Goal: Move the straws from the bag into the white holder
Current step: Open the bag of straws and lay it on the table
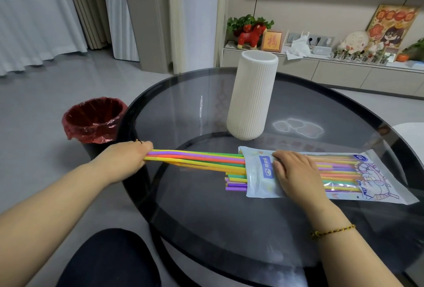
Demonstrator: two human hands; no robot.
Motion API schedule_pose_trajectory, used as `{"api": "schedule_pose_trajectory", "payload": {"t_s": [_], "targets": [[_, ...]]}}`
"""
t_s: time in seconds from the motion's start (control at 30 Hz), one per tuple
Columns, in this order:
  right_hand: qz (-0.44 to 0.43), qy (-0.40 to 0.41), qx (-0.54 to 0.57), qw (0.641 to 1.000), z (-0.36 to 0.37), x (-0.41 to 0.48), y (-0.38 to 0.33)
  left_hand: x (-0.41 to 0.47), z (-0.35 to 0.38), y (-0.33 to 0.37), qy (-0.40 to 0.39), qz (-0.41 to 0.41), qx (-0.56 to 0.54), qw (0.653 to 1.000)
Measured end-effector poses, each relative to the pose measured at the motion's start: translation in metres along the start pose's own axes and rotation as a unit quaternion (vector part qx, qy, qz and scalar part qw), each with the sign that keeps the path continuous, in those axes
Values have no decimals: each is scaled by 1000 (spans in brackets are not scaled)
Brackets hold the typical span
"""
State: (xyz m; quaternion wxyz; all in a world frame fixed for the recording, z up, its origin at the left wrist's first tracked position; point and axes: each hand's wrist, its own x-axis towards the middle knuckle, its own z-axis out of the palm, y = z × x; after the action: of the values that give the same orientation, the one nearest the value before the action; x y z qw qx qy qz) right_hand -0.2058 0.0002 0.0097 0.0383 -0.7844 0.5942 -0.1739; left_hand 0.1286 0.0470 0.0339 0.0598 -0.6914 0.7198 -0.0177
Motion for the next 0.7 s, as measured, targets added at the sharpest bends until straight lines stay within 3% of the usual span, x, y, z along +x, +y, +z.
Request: {"api": "schedule_pose_trajectory", "payload": {"t_s": [0.13,0.2,0.33,0.43,0.6,0.7], "targets": [[22,32,37,999,-4,-1,-16,-12,1,-12,-9,6,2,1000],[-44,48,54,996,-8,3,-41,-15,1,-15,0,9,-4,1000],[-214,-101,-12,972,6,13,-114,-21,-4,-24,22,7,-16,1000],[-216,-155,-85,960,21,25,-153,-27,-11,-34,43,-1,-28,999],[-190,-173,-63,964,23,40,-178,-33,-20,-50,100,-35,-37,994],[-178,-191,-39,965,23,44,-183,-34,-17,-59,168,-48,-118,977]]}}
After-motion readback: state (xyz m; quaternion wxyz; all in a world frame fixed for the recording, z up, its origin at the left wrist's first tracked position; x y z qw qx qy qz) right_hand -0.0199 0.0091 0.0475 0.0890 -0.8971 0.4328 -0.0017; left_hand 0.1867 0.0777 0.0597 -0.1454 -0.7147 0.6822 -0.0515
